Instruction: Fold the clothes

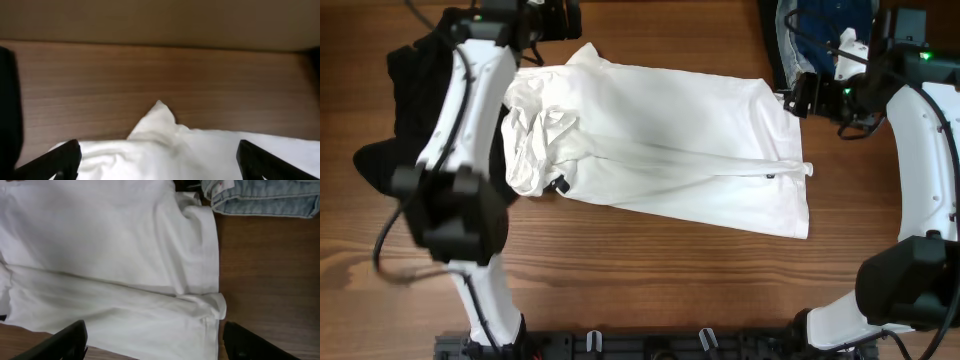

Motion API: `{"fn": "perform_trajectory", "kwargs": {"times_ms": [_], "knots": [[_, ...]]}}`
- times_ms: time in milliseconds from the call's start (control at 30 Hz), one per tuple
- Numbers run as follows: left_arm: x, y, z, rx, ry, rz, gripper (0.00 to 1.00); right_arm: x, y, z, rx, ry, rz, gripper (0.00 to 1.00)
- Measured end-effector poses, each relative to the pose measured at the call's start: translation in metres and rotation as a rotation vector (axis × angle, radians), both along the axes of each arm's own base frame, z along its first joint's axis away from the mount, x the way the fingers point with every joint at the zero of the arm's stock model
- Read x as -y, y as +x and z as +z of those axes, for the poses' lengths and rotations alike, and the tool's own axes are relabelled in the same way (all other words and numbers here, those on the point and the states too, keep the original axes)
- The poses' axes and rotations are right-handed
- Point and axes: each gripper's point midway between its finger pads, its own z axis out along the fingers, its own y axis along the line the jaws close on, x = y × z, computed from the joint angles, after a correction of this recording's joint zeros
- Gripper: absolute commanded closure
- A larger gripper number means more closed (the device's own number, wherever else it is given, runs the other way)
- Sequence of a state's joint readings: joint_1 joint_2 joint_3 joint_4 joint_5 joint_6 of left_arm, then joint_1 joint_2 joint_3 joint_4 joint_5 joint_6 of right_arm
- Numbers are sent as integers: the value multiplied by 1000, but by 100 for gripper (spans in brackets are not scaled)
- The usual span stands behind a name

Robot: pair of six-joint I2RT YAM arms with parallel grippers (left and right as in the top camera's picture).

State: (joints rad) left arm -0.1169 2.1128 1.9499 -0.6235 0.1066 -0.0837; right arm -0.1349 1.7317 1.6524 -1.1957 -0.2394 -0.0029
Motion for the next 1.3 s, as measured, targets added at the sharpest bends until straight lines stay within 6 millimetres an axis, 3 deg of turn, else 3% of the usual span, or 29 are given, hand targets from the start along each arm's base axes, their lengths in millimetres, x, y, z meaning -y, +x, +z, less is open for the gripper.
{"fn": "perform_trajectory", "kwargs": {"times_ms": [167,267,467,600,700,867,1000,1033,1133,1233,1300], "knots": [[3,25,-84,-65,14,-7,1,-9,-1,-1,-5,-3,26,13],[4,35,-110,-63,21,-15,2,-12,-1,-1,-6,-8,36,13],[6,52,-98,37,42,-46,2,-16,0,-1,-1,-12,47,13],[10,55,-102,58,75,-97,3,-18,0,-5,-5,-13,49,13],[15,55,-118,46,97,-129,3,-17,0,-5,-4,-15,48,13],[26,50,-162,-12,116,-168,3,-17,0,-5,-5,-15,45,13],[31,48,-173,-22,123,-185,4,-16,1,-6,-5,-19,44,14],[31,49,-172,-17,123,-185,7,-16,2,-5,-1,-19,44,14],[31,49,-172,-16,123,-188,27,-16,4,-5,9,-23,43,15],[31,49,-172,-16,124,-192,61,-15,4,-5,10,-23,43,16],[32,49,-172,-16,126,-198,75,-15,4,-5,10,-23,43,16]]}}
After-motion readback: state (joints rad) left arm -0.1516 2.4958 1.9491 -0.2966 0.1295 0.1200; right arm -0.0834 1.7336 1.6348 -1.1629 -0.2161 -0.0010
